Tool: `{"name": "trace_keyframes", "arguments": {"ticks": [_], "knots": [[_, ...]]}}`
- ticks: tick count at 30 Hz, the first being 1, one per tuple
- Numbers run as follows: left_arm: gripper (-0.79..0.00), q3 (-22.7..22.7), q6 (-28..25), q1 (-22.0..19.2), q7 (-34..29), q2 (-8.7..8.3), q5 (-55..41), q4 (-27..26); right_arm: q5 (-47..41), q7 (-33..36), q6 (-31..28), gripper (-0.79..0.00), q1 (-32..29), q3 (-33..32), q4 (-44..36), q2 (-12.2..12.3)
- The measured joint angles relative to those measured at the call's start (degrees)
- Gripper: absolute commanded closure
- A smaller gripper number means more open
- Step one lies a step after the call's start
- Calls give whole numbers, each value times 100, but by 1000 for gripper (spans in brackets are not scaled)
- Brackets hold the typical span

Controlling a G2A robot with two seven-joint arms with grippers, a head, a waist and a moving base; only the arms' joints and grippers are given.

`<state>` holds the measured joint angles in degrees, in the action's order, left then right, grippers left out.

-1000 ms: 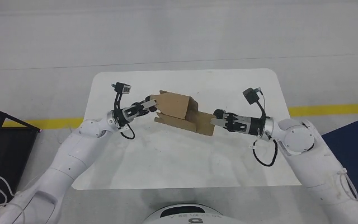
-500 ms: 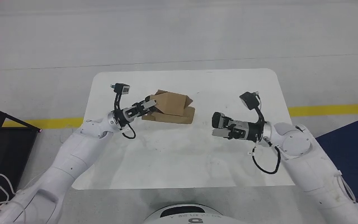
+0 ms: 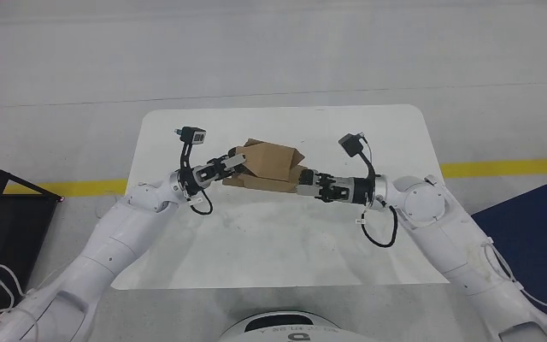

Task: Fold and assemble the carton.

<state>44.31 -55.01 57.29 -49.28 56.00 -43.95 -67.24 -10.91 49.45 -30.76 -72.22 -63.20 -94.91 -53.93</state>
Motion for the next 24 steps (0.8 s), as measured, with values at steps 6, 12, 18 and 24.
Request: {"name": "trace_keyframes", "arguments": {"ticks": [6, 12, 18, 24], "knots": [[0, -21, 27, 10, -27, -25, -79, -87, -151, 73, -45, -554, 86, 34, 140, -26], [0, -35, 94, 30, -94, -44, -217, -164, -246, 121, -51, -536, 144, 83, 247, -53], [0, -53, 97, 57, -97, -55, -240, -208, -275, 92, -56, -493, 199, 155, 324, -89], [0, -72, 130, 82, -130, -58, -326, -305, -324, 116, -29, -449, 249, 194, 391, -115]]}}
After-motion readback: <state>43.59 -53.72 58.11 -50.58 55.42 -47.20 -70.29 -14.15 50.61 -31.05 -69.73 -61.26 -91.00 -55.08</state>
